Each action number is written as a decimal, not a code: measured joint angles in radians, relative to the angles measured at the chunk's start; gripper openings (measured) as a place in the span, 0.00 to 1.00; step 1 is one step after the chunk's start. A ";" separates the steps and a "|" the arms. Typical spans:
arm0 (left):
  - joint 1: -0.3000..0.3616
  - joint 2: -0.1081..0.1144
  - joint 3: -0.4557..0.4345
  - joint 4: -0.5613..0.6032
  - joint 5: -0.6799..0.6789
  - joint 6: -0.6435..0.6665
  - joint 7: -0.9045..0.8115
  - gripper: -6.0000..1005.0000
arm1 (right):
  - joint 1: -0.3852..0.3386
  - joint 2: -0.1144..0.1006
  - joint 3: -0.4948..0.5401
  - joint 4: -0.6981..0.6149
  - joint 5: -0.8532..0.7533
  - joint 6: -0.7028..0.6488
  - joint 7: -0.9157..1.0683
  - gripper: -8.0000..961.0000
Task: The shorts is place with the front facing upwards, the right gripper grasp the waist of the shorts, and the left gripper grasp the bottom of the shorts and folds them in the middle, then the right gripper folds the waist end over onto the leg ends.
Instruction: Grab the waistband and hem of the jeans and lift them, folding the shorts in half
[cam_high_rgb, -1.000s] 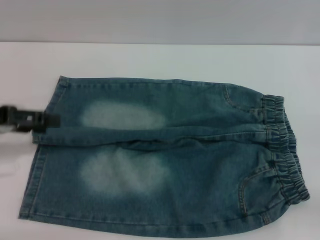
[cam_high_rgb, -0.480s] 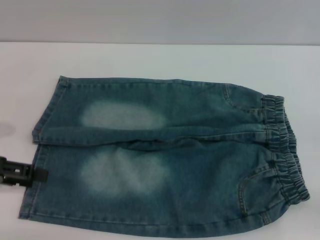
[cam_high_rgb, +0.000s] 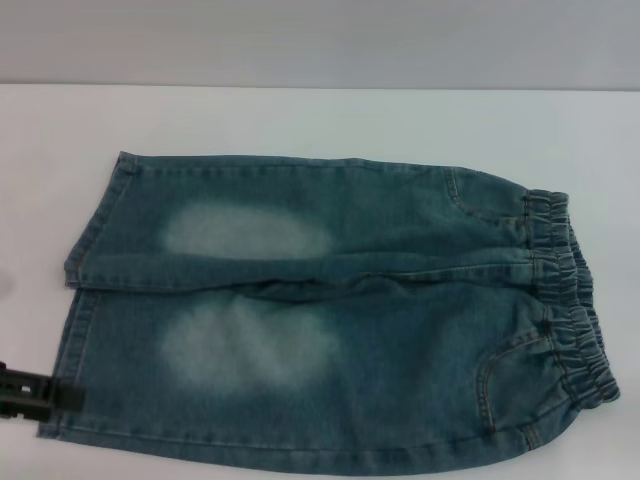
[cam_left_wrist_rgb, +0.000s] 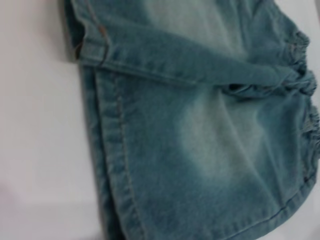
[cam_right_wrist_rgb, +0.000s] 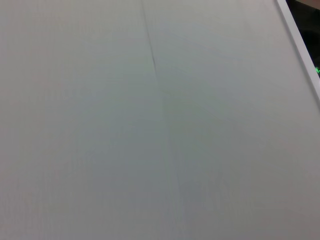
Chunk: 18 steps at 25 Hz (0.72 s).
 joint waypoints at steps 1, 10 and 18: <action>0.000 0.000 0.000 0.000 0.000 0.000 0.000 0.84 | 0.000 0.000 0.000 0.000 -0.001 0.000 0.000 0.62; -0.003 -0.025 0.000 0.000 0.075 -0.032 0.002 0.84 | -0.003 -0.001 -0.013 0.002 -0.002 0.000 0.001 0.62; -0.001 -0.021 0.000 0.001 0.076 -0.043 0.000 0.84 | -0.001 -0.001 -0.014 0.002 -0.003 0.003 0.002 0.62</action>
